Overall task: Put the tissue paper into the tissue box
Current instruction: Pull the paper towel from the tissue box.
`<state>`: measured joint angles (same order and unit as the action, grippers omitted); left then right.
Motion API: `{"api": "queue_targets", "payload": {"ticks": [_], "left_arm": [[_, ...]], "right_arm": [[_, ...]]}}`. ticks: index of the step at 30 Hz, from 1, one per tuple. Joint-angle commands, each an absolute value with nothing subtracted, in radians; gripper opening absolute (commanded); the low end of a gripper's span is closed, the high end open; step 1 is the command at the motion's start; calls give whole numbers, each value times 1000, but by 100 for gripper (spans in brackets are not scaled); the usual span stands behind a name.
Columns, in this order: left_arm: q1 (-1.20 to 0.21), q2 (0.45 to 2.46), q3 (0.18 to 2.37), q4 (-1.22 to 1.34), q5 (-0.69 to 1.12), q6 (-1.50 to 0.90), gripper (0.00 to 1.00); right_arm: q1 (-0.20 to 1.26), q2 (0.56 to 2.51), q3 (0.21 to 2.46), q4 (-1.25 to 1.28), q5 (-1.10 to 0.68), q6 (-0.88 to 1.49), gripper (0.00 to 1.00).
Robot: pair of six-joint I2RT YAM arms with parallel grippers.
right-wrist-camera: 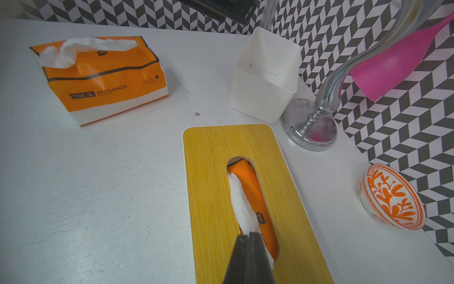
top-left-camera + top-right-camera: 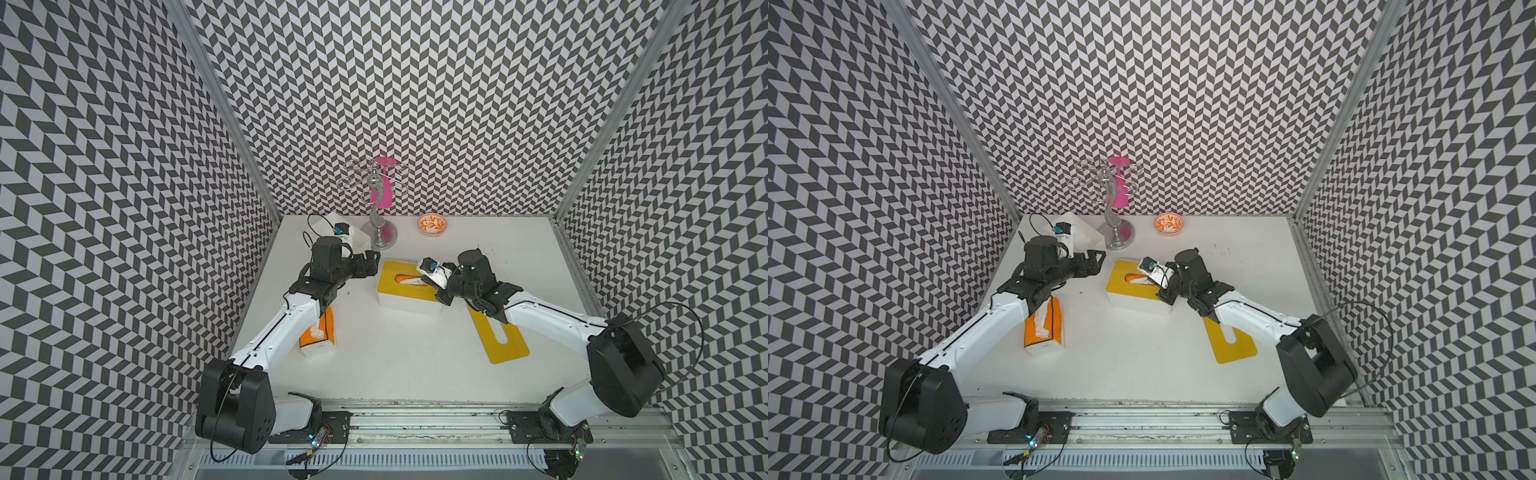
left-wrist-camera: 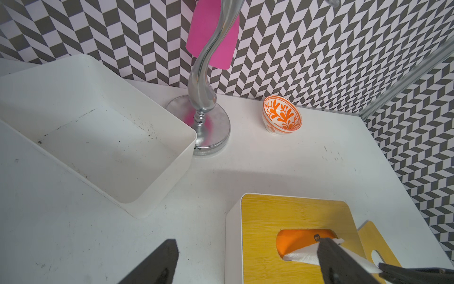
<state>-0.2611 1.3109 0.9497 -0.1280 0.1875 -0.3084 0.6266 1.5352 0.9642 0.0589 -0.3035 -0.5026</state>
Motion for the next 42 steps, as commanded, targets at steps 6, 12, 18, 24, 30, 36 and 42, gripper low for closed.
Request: {"api": "queue_targets", "payload": {"ticks": [6, 12, 18, 24, 30, 36, 42], "left_arm": [[-255, 1317, 946, -110, 199, -308, 93], [-253, 1319, 946, -110, 200, -308, 93], [-251, 1319, 946, -110, 201, -308, 93], [-250, 1318, 946, -110, 202, -311, 93], [-237, 1286, 937, -120, 122, -322, 93], [-203, 1200, 892, -99, -9, -359, 94], [-171, 1107, 845, -61, -86, -378, 100]], "right_arm": [[645, 1561, 1050, 81, -340, -511, 0], [662, 1577, 1086, 67, -333, -518, 25], [664, 1518, 1082, 48, -331, -505, 50], [669, 1440, 978, 120, -338, -521, 70], [729, 1514, 1114, -59, -209, -638, 72], [823, 1621, 1283, -233, 10, -770, 70], [908, 1726, 1388, -346, 263, -882, 62]]}}
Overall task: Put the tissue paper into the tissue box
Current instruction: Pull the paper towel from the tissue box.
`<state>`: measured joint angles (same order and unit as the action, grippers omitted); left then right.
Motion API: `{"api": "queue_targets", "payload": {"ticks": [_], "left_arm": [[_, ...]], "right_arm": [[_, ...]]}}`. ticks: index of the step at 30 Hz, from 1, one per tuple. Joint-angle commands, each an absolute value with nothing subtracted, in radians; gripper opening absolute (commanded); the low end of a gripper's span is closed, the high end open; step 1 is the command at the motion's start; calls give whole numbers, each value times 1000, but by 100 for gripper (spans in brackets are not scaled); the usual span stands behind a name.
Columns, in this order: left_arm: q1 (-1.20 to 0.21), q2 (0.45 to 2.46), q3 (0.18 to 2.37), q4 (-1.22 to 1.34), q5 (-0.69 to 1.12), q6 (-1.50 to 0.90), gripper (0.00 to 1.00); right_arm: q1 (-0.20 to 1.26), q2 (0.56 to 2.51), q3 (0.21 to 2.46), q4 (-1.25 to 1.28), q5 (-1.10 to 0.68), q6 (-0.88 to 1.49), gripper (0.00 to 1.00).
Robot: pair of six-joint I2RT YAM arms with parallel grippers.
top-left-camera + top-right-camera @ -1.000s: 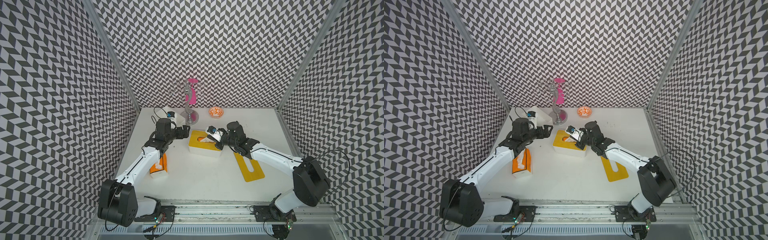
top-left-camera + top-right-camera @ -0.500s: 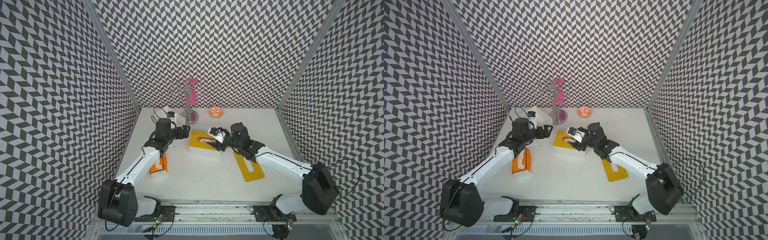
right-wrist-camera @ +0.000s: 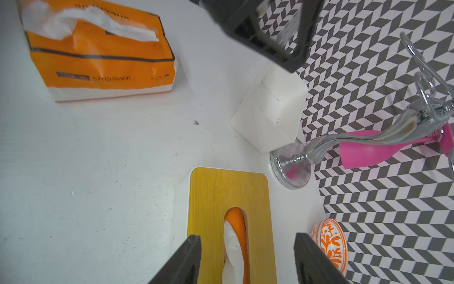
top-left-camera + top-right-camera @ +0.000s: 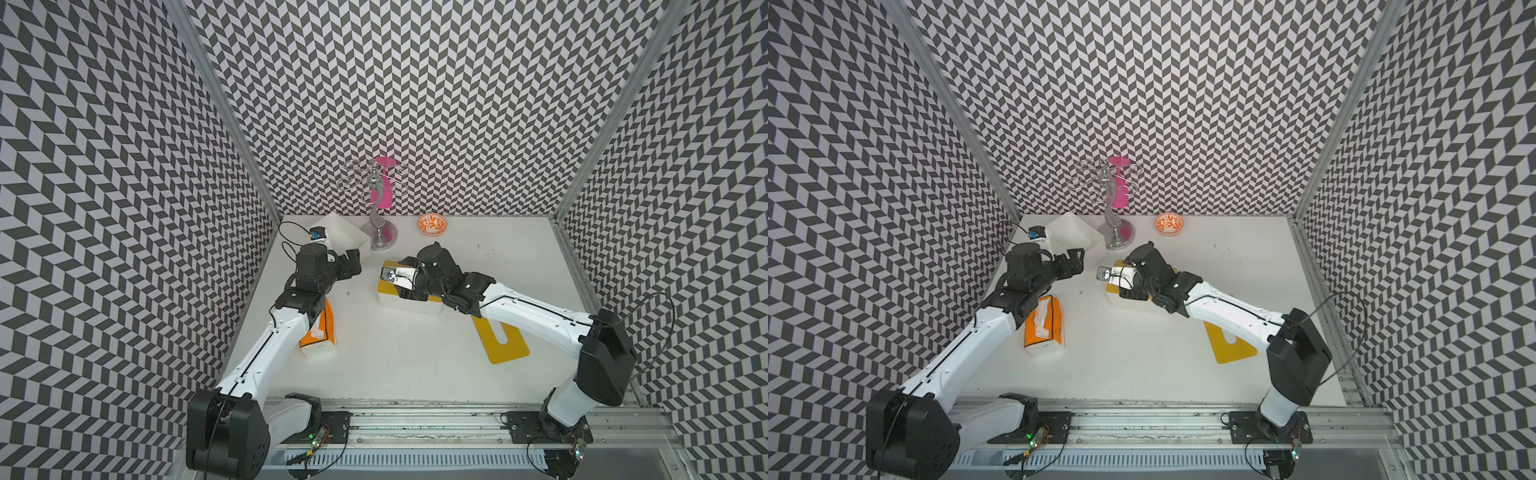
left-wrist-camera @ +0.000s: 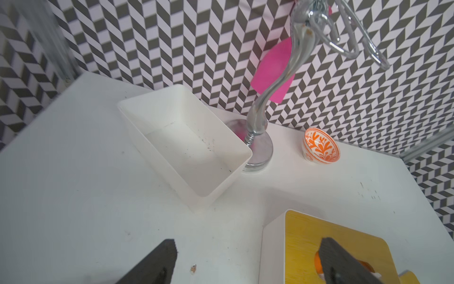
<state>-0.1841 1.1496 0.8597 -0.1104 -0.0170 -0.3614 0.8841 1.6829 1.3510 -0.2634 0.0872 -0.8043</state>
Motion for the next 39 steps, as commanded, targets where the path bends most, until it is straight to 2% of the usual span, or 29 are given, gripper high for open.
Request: {"api": "queue_targets", "payload": {"ticks": [1, 12, 26, 39], "left_arm": [[-164, 1095, 833, -50, -90, -379, 100], [-125, 1080, 821, -39, -77, -386, 100], [-108, 1074, 817, -31, -57, -389, 100], [-100, 1083, 816, -29, -36, -389, 100]], "right_arm": [[915, 1748, 1410, -369, 298, -885, 61], [935, 1859, 1472, -399, 427, -996, 50], [936, 1937, 1469, -331, 443, -1076, 32], [933, 1973, 1465, -278, 471, -1104, 0]]}}
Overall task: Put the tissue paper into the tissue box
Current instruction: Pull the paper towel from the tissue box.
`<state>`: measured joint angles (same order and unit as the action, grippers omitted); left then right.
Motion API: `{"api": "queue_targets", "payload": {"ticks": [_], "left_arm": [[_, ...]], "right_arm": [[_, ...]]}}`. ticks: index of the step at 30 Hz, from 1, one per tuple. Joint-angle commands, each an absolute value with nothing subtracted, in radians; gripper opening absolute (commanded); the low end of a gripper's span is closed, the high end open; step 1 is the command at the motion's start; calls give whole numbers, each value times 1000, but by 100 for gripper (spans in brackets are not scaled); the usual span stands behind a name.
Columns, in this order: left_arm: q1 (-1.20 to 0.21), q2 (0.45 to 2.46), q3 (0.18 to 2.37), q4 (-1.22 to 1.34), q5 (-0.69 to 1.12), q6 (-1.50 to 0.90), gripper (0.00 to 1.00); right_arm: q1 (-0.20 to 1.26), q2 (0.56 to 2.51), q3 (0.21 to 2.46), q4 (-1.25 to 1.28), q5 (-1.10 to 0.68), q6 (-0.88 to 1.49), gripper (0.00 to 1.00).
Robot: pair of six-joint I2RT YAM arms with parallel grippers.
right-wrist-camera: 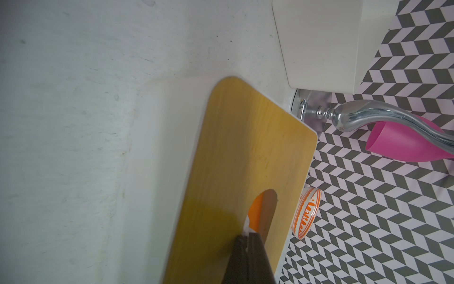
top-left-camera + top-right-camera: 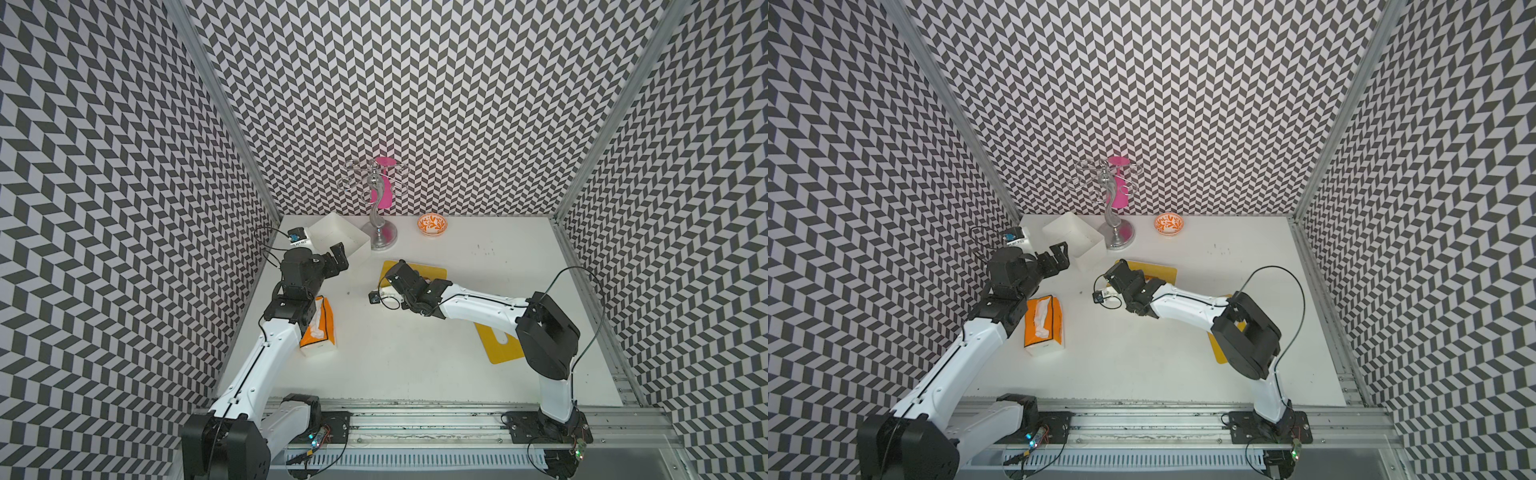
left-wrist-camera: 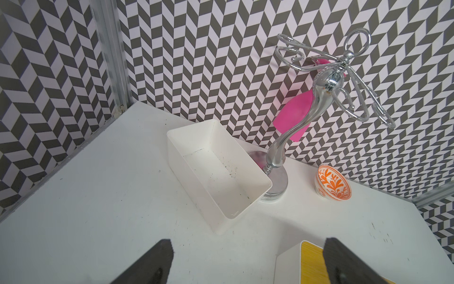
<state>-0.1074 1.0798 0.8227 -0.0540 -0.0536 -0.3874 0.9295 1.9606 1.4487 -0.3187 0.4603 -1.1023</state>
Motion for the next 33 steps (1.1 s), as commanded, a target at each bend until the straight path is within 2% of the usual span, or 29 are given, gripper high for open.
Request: {"api": "queue_targets", "payload": {"ticks": [1, 33], "left_arm": [[-99, 1083, 816, -29, -35, -390, 100], [-91, 1094, 817, -24, -14, -390, 100]], "right_arm": [[933, 1970, 1465, -274, 470, -1103, 0], [865, 1775, 1358, -185, 336, -969, 0]]}}
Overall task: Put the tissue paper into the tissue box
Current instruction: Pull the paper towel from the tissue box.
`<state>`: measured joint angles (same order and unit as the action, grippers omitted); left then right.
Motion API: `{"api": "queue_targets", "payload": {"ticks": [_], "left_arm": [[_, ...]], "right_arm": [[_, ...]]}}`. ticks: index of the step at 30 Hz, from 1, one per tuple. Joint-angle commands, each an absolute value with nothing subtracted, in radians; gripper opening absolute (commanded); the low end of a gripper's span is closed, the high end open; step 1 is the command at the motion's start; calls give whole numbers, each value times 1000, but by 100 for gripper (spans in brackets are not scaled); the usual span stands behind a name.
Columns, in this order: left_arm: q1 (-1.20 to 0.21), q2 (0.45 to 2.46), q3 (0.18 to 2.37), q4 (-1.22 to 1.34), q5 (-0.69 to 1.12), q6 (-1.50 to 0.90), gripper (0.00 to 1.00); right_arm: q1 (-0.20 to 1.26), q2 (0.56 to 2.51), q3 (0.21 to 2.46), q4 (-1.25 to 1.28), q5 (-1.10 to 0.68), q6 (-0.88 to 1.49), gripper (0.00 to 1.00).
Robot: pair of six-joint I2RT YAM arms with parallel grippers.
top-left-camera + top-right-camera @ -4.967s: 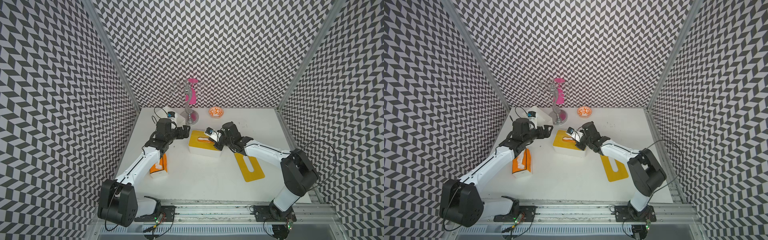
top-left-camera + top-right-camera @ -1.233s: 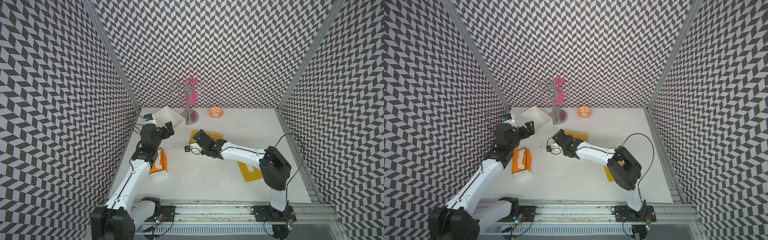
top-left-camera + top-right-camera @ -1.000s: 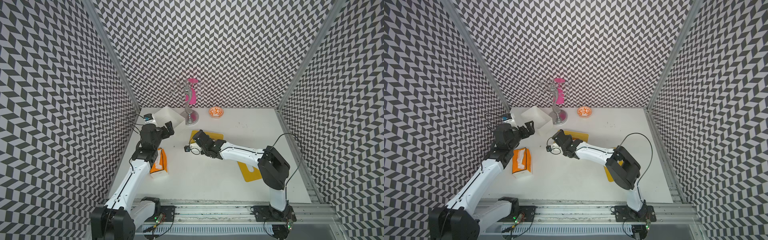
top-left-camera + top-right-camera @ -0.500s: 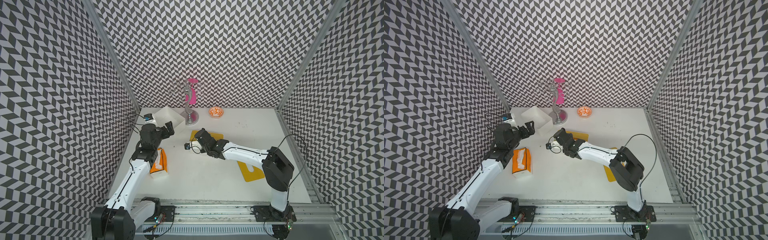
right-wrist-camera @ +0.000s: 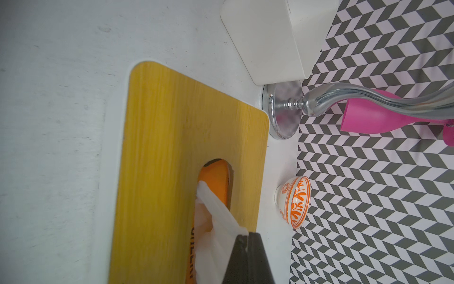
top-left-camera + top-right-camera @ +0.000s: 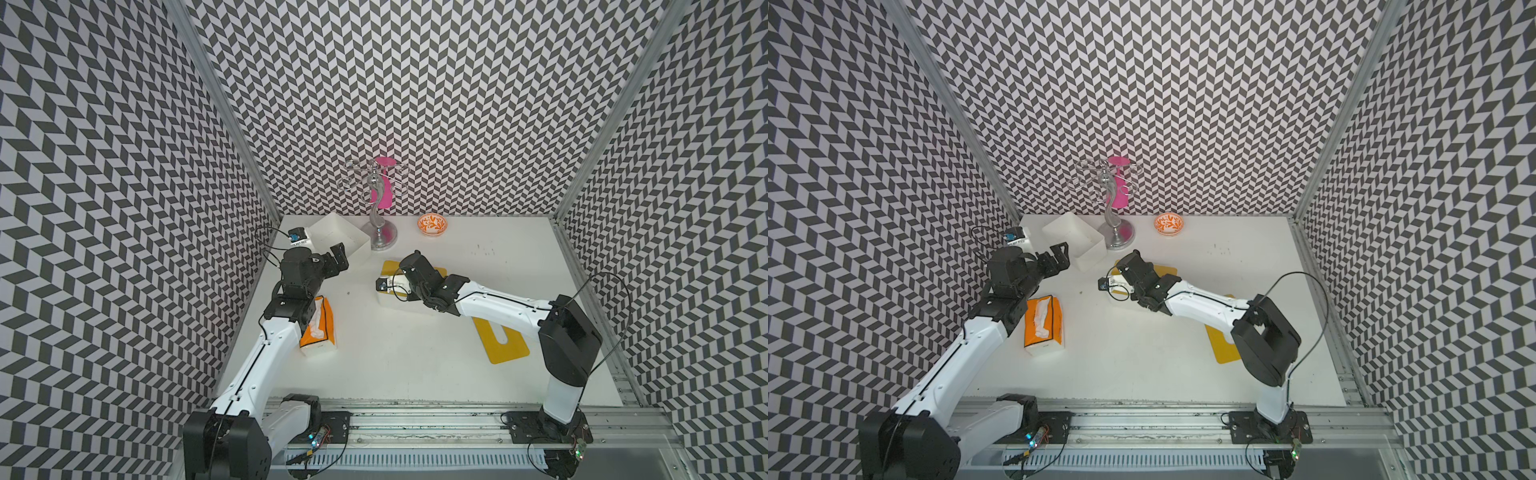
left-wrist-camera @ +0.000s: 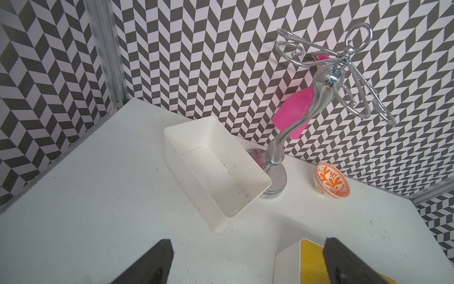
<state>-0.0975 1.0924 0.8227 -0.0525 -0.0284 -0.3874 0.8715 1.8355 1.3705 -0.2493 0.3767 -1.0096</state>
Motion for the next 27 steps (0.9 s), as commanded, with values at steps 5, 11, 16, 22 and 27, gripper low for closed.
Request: {"api": "queue_targets", "payload": {"ticks": [5, 11, 16, 22, 27], "left_arm": [[-89, 1097, 818, -25, -11, -390, 100], [-88, 1099, 818, -24, -8, -390, 100], [-87, 1102, 819, -24, -2, -390, 100], [-86, 1106, 818, -23, 2, -389, 100], [-86, 1109, 818, -17, 16, -390, 100]], "right_arm": [[861, 1728, 1345, -163, 230, -920, 0], [856, 1712, 1339, -144, 219, -911, 0], [854, 1706, 1360, -159, 198, -862, 41], [848, 1607, 1352, -138, 70, -736, 64], [795, 1447, 1252, -13, -83, -517, 86]]}}
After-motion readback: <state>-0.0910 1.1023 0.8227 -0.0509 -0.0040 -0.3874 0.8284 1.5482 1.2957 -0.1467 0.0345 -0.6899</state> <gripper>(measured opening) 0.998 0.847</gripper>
